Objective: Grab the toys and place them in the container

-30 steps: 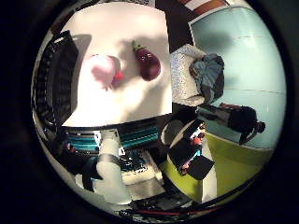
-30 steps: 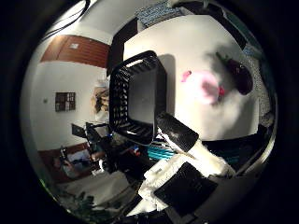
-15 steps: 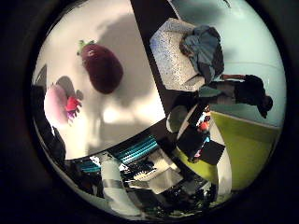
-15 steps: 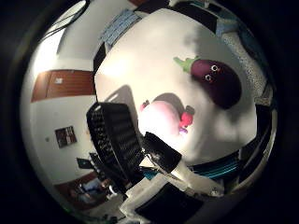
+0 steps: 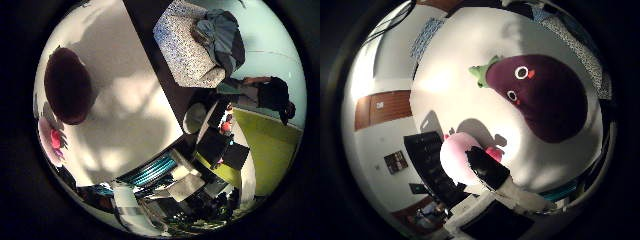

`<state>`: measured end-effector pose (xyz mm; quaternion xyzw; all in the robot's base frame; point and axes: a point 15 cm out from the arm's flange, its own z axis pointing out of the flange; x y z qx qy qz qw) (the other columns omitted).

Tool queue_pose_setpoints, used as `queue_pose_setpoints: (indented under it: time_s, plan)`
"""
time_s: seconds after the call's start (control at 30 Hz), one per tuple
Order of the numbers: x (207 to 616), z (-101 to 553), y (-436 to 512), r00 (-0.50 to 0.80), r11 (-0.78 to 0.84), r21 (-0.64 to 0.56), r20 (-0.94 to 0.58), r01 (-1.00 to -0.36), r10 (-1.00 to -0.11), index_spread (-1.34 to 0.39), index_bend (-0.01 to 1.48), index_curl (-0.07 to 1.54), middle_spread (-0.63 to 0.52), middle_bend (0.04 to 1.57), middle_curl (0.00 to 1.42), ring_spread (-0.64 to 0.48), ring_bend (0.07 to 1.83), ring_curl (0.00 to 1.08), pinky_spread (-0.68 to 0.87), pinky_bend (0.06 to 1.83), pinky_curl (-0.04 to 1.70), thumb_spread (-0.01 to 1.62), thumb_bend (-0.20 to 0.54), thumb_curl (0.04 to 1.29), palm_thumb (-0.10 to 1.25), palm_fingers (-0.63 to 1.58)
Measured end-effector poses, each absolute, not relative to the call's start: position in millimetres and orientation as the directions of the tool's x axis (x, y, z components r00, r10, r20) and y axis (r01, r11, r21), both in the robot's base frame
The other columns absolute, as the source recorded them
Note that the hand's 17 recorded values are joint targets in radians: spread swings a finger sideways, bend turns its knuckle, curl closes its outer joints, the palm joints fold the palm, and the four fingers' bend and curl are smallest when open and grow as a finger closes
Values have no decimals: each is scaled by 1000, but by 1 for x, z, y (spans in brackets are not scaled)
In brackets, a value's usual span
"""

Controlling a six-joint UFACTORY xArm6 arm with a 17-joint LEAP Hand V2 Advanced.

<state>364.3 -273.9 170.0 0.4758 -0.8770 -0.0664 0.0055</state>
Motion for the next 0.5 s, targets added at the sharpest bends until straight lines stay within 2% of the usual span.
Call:
queue_pose_setpoints:
  time_s: [0.33,0.5]
  plan:
    - [368,146,-273,-537,524,161,-43,-836,-843,-280,154,257,-10,262,348,190,430,235,449,450,256,1099,-21,292,411,261]
    - [361,146,-270,-523,509,190,-28,-840,-852,-282,160,254,-67,345,370,116,533,246,422,472,251,1084,-14,310,489,391]
